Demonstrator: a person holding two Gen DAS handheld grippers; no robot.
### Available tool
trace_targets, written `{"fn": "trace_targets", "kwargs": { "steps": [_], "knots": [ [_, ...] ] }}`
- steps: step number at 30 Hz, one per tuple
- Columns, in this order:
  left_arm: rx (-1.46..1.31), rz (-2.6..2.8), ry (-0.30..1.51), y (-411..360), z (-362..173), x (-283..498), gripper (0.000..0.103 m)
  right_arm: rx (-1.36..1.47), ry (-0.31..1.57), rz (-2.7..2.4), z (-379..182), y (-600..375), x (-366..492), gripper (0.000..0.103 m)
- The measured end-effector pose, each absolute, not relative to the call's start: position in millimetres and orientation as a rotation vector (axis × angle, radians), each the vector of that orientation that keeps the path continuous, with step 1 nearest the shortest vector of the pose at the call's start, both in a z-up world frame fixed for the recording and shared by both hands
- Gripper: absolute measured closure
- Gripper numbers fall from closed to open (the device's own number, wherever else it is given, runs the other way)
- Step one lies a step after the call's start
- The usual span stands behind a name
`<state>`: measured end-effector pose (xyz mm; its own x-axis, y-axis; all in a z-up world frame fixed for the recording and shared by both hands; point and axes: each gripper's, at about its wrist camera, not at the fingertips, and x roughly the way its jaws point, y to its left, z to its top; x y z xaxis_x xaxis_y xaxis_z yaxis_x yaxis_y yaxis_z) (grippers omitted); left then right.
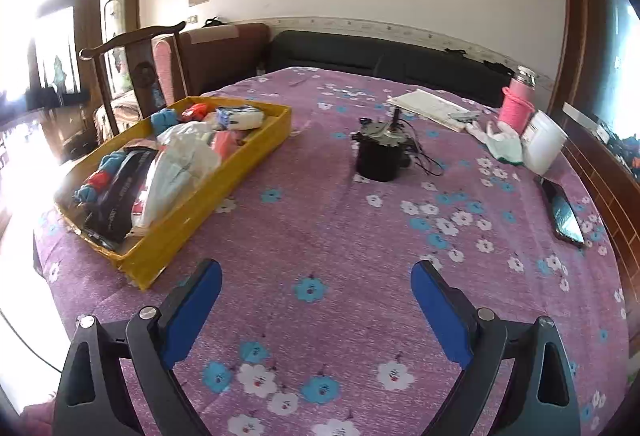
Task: Organize soft objects
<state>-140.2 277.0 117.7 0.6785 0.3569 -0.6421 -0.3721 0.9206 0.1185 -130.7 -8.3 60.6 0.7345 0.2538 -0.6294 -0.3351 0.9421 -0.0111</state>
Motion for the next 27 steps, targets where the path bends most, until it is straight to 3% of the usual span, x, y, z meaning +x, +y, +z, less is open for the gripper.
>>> {"fn": "trace_targets", "kwargs": {
  "steps": [4,9,20,27],
  "knots": [
    [0.074,0.48,0.814,290.4,93.0,-111.5,0.0,-0.037,0.72,0.333,51.2,-18.9,-124.5,0.005],
    [0.365,0.473,0.915,246.4,47.1,-74.7,0.0,-0.039,0.736,0.322,47.4,-21.5,-127.4,0.005],
    [0.267,0.335,0.719,209.7,110.7,-86.5,0.0,0.04,0.751,0.306,48.5,-42.7,-121.7,0.005],
    [0.517,0.326,0.918,186.0,64.0,-16.0,0.0,0.018,0.755,0.297,44.2,-39.2,-121.7,0.005]
  ]
}}
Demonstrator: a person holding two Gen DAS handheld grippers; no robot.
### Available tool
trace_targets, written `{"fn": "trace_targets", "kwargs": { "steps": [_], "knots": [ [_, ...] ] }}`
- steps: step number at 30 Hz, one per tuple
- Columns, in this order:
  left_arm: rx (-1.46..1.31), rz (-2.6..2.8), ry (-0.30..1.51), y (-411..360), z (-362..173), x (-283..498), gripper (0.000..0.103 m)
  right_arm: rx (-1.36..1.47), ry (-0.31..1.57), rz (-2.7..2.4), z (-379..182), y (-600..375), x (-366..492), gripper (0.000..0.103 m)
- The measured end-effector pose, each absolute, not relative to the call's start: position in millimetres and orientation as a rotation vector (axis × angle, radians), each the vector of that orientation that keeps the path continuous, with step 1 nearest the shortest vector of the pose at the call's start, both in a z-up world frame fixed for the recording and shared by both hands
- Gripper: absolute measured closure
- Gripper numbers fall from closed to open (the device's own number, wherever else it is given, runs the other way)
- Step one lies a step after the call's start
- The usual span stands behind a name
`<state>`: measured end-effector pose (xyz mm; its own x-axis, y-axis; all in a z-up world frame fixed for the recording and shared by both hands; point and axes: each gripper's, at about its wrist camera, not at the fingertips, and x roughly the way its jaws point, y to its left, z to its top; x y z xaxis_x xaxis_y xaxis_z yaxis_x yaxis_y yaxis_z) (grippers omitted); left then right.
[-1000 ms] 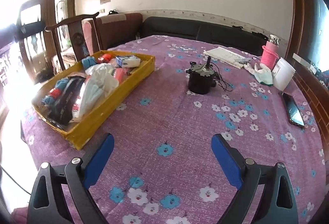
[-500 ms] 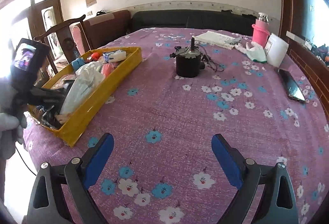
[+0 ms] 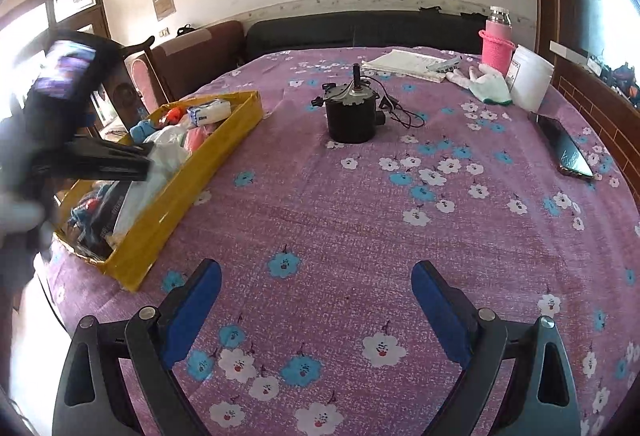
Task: Organize soft objects
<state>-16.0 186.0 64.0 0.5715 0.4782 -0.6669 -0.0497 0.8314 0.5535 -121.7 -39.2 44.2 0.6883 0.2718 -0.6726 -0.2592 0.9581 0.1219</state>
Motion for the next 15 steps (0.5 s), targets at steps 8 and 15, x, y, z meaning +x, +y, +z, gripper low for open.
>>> {"fn": "trace_targets", "kwargs": {
  "steps": [8,15],
  "knots": [
    [0.404,0.38,0.829,204.3,103.3,4.5,0.0,0.083,0.779,0.305,37.0,-53.1,-112.1,0.005],
    [0.607,0.199,0.969,184.0,59.6,-24.4,0.0,0.132,0.797,0.339,33.9,-58.0,-106.7,0.005]
  ]
}}
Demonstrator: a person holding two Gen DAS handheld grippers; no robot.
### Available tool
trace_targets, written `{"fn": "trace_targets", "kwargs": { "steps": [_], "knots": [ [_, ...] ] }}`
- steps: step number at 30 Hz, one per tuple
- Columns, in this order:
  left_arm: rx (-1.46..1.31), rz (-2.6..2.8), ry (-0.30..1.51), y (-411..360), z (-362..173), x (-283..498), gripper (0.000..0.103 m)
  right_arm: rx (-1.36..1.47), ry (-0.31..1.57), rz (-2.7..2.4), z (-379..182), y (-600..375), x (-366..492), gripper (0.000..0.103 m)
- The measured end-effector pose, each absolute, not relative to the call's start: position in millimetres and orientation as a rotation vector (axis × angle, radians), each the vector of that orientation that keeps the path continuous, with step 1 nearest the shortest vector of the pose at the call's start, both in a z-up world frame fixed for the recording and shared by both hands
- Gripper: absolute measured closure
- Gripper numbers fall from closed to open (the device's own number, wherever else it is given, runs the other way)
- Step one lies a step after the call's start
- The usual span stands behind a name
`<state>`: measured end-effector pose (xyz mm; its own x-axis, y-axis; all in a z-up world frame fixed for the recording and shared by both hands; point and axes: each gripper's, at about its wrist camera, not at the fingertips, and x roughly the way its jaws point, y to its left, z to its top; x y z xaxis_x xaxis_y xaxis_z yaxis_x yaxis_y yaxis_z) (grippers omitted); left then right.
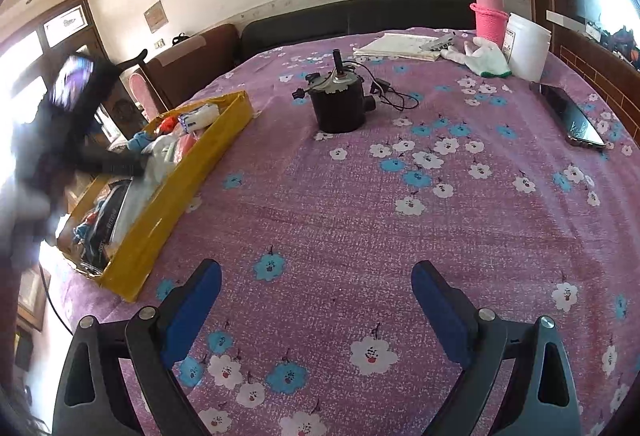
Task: Organize soft objects
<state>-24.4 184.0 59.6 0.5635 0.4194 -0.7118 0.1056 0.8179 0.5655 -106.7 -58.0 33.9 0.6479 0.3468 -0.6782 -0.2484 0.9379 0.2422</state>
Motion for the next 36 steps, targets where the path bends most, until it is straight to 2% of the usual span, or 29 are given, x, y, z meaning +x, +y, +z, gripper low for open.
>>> {"fn": "trace_targets", "kwargs": {
  "steps": [8,11,15,18,22,25,27,32,36],
  "knots": [
    [0.609,0.115,0.983,182.8,68.7,-36.2,0.0,0.166,0.813,0.335,32.1,-63.3,-104.0,0.005],
    [0.652,0.1,1.006,179.0,56.6,-34.3,0.0,0.175,0.818,0.332,31.3,-64.3,-102.1,0.005],
    [0.563,0.157,0.967,188.0,62.7,-19.0,0.0,0.157,0.831,0.325,29.9,-61.7,-100.1,0.005],
    [0.377,0.222,0.86,209.6,88.4,-24.1,0.0,0.142,0.822,0.331,31.1,-61.0,-103.2,0.005],
    [0.166,0.342,0.517,232.4,146.3,-87.6,0.0,0.073,0.776,0.327,41.8,-50.3,-109.8,0.005],
    [0.058,0.333,0.332,239.2,170.3,-144.3,0.0,0.032,0.746,0.357,55.6,-31.3,-111.8,0.005],
    [0.054,0.378,0.328,235.8,168.6,-161.6,0.0,0.032,0.736,0.395,64.7,-15.0,-109.9,0.005],
    [-0.097,0.319,0.488,246.5,139.5,-161.8,0.0,-0.017,0.715,0.444,73.9,30.8,-114.3,0.005],
    [-0.125,0.383,0.523,251.2,122.4,-171.7,0.0,-0.116,0.698,0.471,69.2,61.7,-133.6,0.005]
  ]
}}
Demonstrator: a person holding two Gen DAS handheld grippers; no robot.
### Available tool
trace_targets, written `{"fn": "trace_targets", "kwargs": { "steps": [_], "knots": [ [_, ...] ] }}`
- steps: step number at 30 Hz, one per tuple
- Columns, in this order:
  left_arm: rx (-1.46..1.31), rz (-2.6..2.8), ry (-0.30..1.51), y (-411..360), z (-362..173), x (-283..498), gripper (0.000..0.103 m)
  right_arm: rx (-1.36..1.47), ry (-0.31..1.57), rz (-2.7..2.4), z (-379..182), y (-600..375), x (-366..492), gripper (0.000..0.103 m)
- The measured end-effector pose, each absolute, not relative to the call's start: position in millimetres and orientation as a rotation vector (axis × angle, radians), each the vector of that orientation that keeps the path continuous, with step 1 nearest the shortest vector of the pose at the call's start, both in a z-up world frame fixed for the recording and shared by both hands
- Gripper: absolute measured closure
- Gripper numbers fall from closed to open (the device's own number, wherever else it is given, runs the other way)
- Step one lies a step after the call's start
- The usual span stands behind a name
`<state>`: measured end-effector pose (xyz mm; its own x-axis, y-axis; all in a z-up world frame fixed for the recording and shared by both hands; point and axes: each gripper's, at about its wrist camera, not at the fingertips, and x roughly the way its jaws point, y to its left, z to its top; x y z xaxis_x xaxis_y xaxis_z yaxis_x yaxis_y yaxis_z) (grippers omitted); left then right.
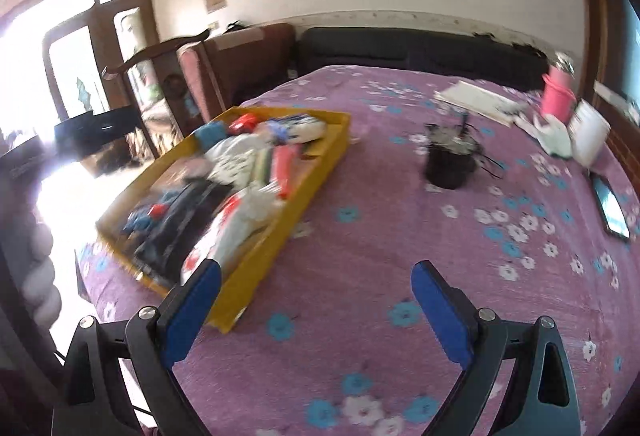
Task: Organize soft objects
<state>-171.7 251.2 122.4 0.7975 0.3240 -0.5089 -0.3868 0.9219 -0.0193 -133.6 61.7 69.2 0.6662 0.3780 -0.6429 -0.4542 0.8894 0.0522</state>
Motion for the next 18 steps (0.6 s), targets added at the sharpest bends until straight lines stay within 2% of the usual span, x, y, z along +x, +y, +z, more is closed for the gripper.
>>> {"fn": "trace_targets", "kwargs": {
  "steps": [5,18],
  "knots": [
    [-0.131,0.395,0.532,257.5,119.9,-182.4,0.0,-0.223,0.674,0.465,63.3,79.2,-149.6,0.005],
    [-0.146,0.423,0.557,267.7,112.8,-188.9,0.0,-0.255,0.692,0.479,63.7,91.5,-153.5,0.005]
  ]
}}
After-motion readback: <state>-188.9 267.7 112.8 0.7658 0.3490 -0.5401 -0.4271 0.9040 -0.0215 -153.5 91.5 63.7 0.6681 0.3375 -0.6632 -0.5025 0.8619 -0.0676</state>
